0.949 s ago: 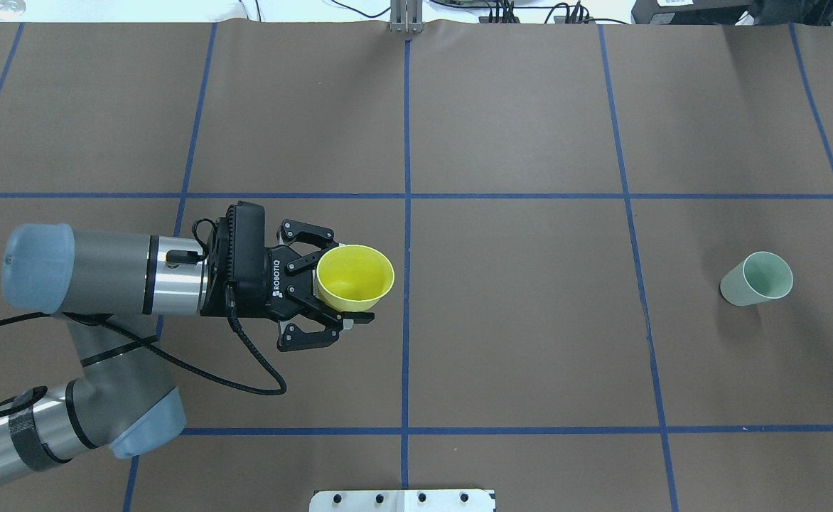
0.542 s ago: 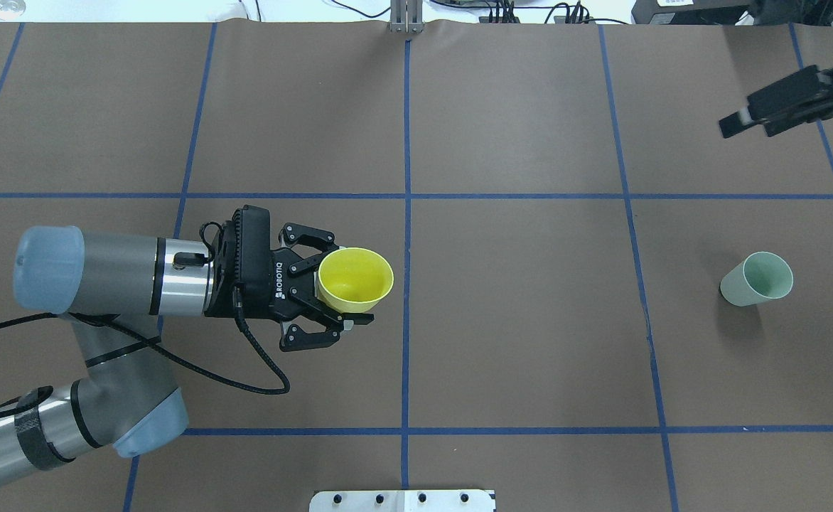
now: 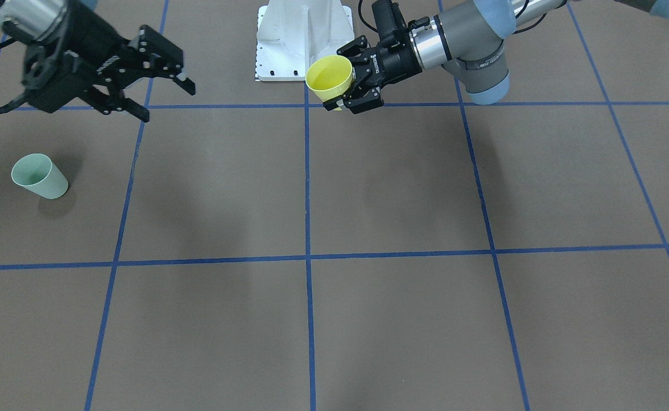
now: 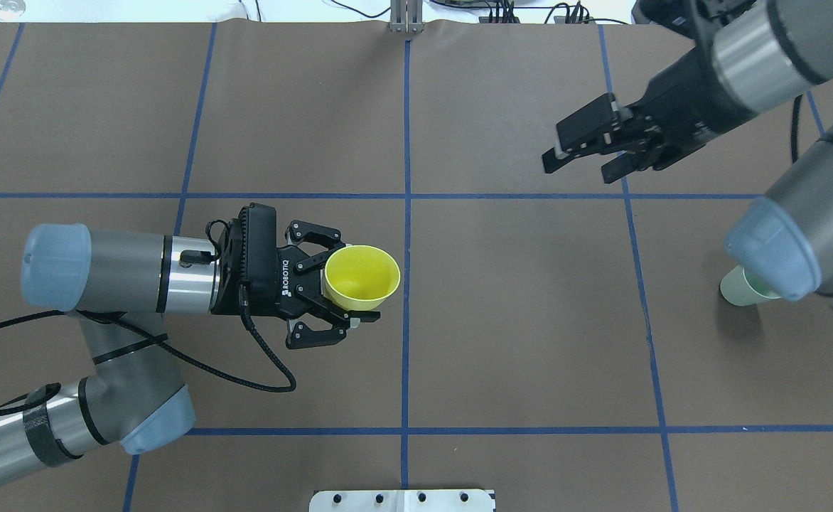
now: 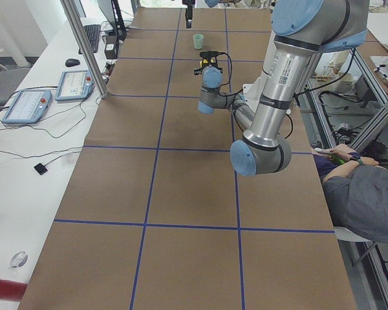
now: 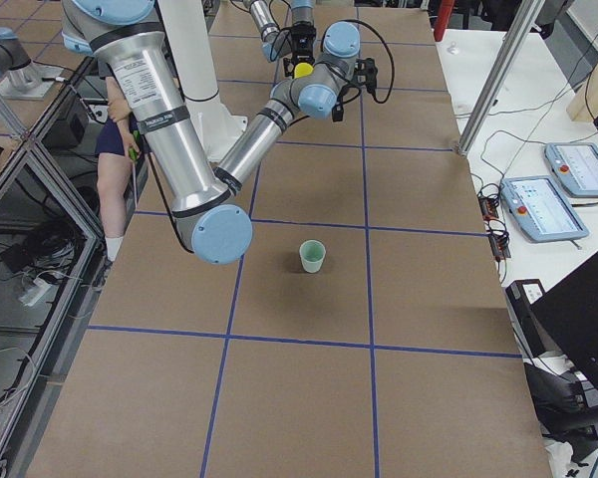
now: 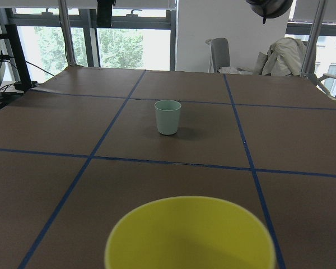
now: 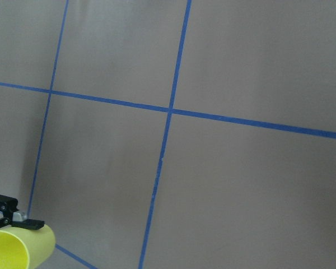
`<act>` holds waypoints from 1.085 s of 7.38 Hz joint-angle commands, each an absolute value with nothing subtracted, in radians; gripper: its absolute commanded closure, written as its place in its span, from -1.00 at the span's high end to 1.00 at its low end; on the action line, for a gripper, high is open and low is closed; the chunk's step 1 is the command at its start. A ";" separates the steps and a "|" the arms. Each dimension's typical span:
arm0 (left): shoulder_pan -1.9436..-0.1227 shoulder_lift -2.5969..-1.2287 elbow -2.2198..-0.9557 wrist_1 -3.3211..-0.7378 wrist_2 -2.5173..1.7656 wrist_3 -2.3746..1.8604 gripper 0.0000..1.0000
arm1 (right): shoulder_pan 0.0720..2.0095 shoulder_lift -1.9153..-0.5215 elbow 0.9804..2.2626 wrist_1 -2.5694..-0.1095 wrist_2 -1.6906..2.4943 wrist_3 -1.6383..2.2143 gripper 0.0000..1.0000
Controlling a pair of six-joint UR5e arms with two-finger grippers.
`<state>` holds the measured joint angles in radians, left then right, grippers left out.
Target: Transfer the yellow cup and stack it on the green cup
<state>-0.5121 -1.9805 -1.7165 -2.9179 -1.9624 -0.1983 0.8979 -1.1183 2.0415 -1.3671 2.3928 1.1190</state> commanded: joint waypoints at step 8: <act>-0.511 -1.983 -1.726 -2.921 -1.933 -0.204 -1.00 | 0.595 -0.799 1.968 -1.680 2.184 1.316 1.00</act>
<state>-0.5108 -1.9834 -1.7240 -2.9207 -1.9329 -0.2038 0.6143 -0.7987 1.9743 -1.6773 2.2030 1.3148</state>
